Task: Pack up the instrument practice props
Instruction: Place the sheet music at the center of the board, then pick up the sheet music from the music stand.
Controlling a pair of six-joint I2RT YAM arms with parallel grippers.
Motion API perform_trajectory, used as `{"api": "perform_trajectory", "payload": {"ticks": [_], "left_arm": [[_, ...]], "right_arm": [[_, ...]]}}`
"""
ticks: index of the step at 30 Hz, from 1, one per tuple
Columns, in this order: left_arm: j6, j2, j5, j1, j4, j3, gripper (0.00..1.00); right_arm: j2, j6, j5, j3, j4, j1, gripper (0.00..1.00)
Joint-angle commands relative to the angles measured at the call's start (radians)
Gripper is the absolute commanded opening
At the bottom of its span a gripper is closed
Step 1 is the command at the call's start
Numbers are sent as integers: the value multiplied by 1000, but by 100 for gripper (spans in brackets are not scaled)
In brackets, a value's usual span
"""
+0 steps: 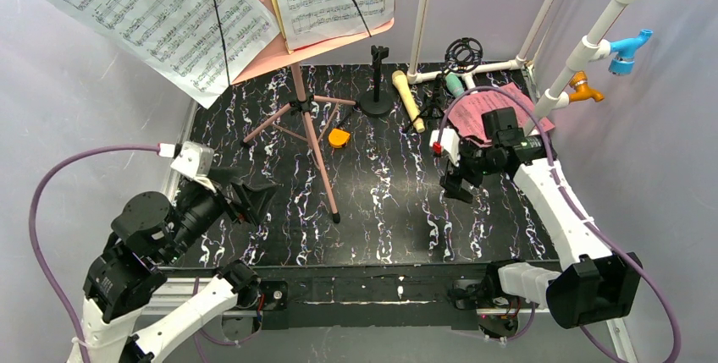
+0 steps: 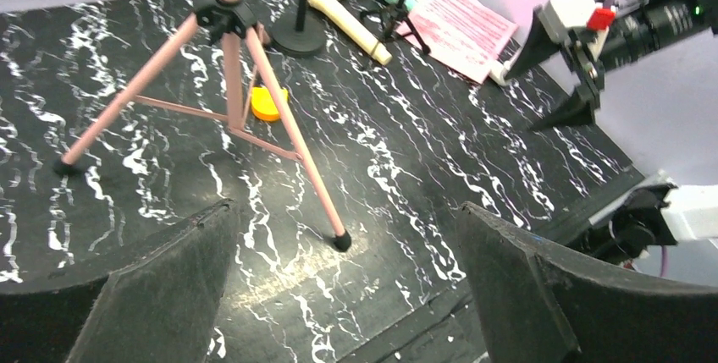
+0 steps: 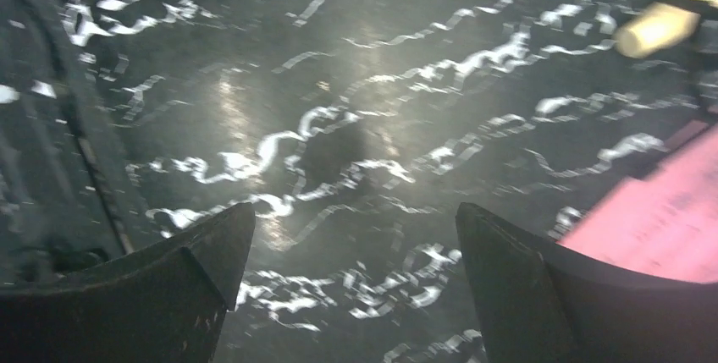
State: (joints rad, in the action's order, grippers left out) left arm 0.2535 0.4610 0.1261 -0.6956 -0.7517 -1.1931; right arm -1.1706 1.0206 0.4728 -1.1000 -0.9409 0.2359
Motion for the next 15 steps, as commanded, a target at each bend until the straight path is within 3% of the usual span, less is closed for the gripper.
{"api": "perform_trajectory", "payload": {"ticks": [1, 8, 15], "left_arm": [[-58, 59, 109, 4, -47, -102, 98], [-85, 107, 233, 4, -86, -198, 98], [-113, 182, 320, 5, -26, -263, 98]], "right_arm": [[8, -116, 241, 107, 82, -2, 98], [19, -158, 407, 333, 238, -41, 98], [49, -131, 413, 353, 236, -78, 98]]}}
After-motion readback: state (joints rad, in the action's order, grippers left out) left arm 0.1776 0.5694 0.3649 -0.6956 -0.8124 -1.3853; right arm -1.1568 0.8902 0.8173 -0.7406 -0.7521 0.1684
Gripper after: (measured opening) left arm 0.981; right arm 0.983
